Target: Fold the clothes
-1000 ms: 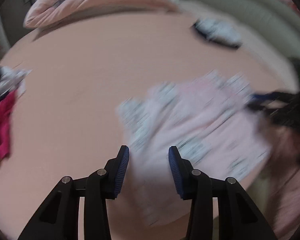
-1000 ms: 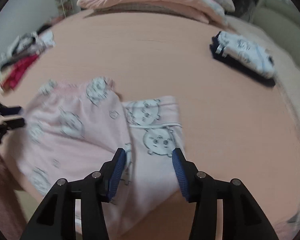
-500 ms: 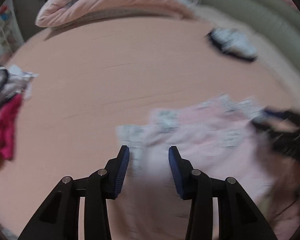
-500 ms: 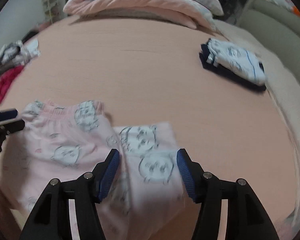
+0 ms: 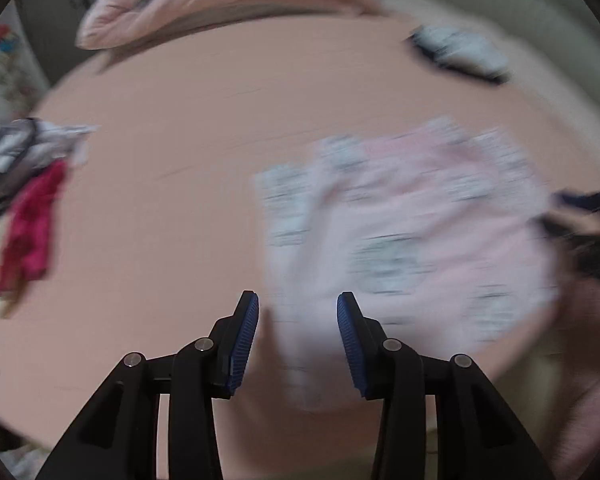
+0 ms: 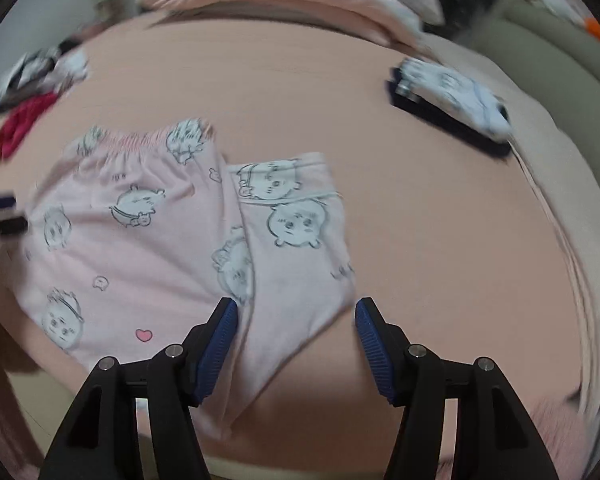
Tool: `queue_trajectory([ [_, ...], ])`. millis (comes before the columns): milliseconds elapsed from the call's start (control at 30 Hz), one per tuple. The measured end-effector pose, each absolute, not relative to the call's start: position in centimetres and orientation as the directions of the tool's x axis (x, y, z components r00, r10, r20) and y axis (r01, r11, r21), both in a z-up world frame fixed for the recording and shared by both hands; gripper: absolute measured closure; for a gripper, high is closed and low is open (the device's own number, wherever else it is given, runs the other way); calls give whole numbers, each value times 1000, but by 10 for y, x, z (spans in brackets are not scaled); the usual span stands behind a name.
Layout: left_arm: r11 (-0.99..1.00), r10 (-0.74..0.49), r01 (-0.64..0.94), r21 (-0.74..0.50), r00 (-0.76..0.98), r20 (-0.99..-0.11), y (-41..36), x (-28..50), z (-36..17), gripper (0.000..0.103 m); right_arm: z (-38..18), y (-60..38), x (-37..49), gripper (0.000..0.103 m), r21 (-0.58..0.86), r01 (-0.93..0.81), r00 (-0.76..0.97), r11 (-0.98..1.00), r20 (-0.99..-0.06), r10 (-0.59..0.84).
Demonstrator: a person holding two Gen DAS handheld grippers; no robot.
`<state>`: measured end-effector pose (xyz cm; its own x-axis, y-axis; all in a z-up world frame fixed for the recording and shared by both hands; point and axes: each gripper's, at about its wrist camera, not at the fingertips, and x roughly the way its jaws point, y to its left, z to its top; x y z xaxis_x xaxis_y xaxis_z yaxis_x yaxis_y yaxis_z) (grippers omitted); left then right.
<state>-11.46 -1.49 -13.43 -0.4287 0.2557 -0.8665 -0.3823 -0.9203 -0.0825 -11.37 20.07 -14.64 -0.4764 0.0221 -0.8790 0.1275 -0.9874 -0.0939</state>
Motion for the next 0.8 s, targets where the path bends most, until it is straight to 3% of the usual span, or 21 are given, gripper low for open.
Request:
queue_trajectory([
  [67, -877, 339, -461, -135, -396, -853, 7, -103, -138, 65, -151, 186, -111, 43, -36, 183, -451, -982, -891, -51],
  [167, -846, 216, -533, 23, -381, -899, 38, -99, -164, 63, -161, 170, -109, 43, -2, 246, -413, -969, -905, -103],
  [233, -854, 214, -520, 12, -373, -903, 21, -100, -162, 63, -164, 178, -109, 43, -40, 247, -420, -968, -905, -69],
  [367, -890, 28, -430, 153, -386, -922, -19, -103, -157, 63, -158, 228, -111, 31, -48, 113, -403, -992, -915, -2],
  [467, -919, 22, -368, 142, -406, -914, -41, -106, -145, 63, -149, 253, -113, 32, -125, -24, -416, -992, -901, 123],
  [533, -924, 57, -364, 117, -434, -899, -42, -104, -138, 63, -134, 259, -110, 32, -45, -42, -463, -998, -884, 59],
  [633, -914, 101, -396, 82, -421, -902, -13, -115, -149, 63, -117, 241, -111, 32, 50, 23, -510, -998, -858, -55],
  [733, -881, 55, -455, 133, -376, -925, 1, -110, -168, 63, -126, 201, -115, 32, -9, 156, -503, -988, -861, -72],
  [800, -869, 6, -458, 185, -383, -924, -4, -106, -173, 55, -147, 188, -111, 34, -72, 191, -448, -979, -894, -21],
])
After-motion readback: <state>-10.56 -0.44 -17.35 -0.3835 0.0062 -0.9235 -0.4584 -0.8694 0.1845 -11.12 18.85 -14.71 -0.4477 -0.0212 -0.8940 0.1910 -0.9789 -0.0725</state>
